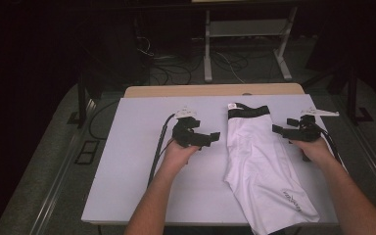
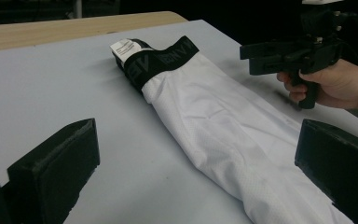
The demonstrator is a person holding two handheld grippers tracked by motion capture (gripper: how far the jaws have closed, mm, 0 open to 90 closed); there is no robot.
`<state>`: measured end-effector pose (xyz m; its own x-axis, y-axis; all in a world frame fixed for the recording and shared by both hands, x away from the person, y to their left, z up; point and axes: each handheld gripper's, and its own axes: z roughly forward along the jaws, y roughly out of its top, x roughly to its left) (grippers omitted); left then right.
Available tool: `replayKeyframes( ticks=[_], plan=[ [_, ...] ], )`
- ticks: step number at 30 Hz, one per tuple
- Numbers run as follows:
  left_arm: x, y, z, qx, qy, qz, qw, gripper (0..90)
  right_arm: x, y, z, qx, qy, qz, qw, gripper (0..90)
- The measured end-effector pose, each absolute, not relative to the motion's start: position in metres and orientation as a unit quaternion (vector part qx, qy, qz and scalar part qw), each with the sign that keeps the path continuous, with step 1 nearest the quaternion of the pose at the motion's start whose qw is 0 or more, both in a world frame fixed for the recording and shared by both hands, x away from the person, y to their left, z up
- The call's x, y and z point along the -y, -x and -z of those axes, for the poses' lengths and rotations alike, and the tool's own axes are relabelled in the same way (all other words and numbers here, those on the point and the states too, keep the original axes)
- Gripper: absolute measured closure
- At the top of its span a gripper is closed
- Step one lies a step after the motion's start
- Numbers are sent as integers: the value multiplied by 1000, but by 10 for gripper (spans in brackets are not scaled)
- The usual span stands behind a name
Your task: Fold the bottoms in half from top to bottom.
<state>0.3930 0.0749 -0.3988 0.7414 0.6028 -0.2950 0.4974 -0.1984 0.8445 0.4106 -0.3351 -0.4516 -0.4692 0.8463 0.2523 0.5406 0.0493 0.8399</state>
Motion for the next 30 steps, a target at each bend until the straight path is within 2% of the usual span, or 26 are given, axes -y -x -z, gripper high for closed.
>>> replayKeyframes(
  ticks=[11,13,14,30],
  plan=[
    [-54,-414,400,-358,-759,-20,544,0,325,-425,445,-722,-480,-475,149,136],
    [-50,-418,400,-359,-759,-20,542,0,324,-427,445,-723,-481,-473,149,136],
    [-47,-421,401,-361,-759,-18,542,0,325,-430,444,-715,-482,-481,157,192],
    [-35,-440,407,-385,-761,-21,522,0,332,-444,442,-709,-508,-466,150,190]
  ],
)
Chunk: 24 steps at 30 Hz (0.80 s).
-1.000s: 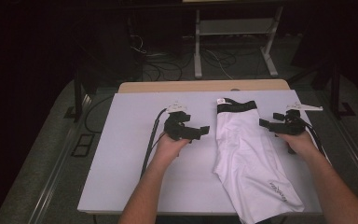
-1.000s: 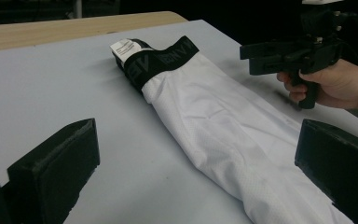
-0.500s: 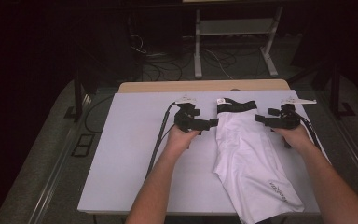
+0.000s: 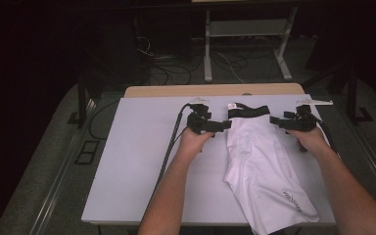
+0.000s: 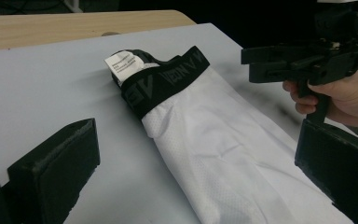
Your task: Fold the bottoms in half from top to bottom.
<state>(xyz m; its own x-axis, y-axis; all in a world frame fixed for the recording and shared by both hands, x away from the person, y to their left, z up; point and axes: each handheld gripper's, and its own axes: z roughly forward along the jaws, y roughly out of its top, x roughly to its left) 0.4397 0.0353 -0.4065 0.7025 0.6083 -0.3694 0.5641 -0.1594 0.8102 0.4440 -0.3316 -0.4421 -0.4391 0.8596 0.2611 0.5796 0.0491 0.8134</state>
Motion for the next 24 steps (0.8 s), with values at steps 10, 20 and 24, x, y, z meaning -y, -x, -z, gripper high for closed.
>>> replayKeyframes(
  ticks=[10,20,24],
  plan=[
    [-13,-452,414,-408,-759,-31,506,0,332,-453,440,-708,-527,-445,155,183],
    [2,-458,412,-413,-762,-50,497,0,328,-456,438,-709,-528,-436,169,178],
    [8,-462,413,-416,-762,-52,493,0,326,-458,439,-708,-531,-433,171,218]
  ],
)
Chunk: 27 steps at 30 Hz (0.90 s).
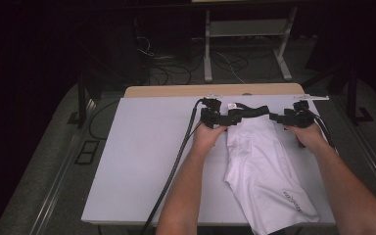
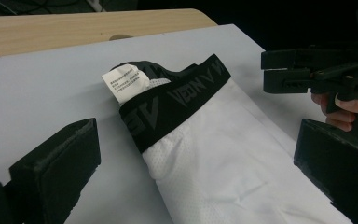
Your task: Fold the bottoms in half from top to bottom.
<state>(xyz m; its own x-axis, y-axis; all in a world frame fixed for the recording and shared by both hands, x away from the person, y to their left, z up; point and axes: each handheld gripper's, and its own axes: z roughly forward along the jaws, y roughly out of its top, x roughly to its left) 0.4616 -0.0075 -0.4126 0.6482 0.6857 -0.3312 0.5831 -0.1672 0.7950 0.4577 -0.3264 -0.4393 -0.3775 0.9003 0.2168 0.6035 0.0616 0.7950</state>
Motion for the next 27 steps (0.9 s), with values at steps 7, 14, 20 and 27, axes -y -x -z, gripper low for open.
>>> replayKeyframes(
  ticks=[7,14,20,27],
  plan=[
    [16,-467,409,-429,-762,-66,480,78,318,-464,442,-713,-534,-418,180,268],
    [19,-470,409,-444,-761,-82,466,79,309,-467,442,-714,-535,-412,184,285],
    [28,-471,417,-460,-766,-90,439,127,304,-472,440,-714,-545,-395,195,317],
    [32,-473,418,-468,-766,-101,430,135,300,-474,443,-713,-553,-383,198,342]
  ],
)
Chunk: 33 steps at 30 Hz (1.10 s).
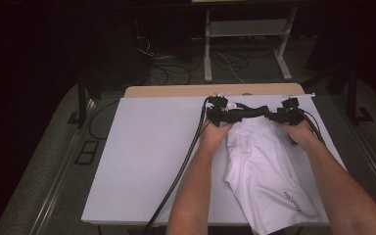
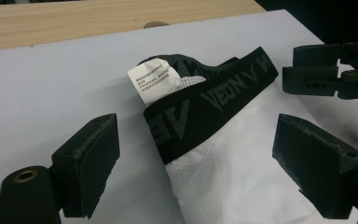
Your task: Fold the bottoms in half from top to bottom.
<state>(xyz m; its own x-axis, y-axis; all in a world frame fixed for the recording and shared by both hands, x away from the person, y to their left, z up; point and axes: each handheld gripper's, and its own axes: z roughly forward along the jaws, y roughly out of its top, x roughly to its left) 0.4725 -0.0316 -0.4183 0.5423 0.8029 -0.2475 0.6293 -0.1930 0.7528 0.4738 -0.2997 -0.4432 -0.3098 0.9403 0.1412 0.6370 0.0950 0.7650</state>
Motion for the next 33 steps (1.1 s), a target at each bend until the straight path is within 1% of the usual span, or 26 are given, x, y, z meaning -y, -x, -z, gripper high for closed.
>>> replayKeyframes(
  ticks=[6,12,18,20,24,27,28,29,30,32,33],
  plan=[
    [33,-473,420,-470,-766,-101,426,142,297,-475,447,-717,-553,-379,193,340],
    [42,-472,427,-473,-776,-105,404,201,292,-477,453,-725,-553,-366,188,349],
    [51,-472,434,-478,-786,-122,373,223,285,-477,459,-739,-549,-348,177,351],
    [54,-474,437,-485,-789,-127,354,228,282,-476,460,-740,-548,-344,183,362],
    [56,-475,442,-496,-791,-126,336,248,279,-475,459,-748,-540,-337,185,411],
    [57,-475,447,-498,-793,-119,330,266,278,-474,458,-752,-537,-332,190,436],
    [57,-475,447,-498,-793,-119,330,299,278,-474,458,-752,-537,-332,190,436],
    [57,-475,447,-498,-793,-119,330,299,277,-473,458,-750,-541,-332,188,436],
    [57,-475,447,-498,-793,-119,330,299,277,-473,458,-750,-541,-332,188,470],
    [61,-473,447,-487,-798,-121,335,299,277,-473,458,-750,-541,-332,188,470],
    [61,-473,447,-484,-799,-121,335,431,277,-472,457,-753,-537,-331,187,573]
  ],
)
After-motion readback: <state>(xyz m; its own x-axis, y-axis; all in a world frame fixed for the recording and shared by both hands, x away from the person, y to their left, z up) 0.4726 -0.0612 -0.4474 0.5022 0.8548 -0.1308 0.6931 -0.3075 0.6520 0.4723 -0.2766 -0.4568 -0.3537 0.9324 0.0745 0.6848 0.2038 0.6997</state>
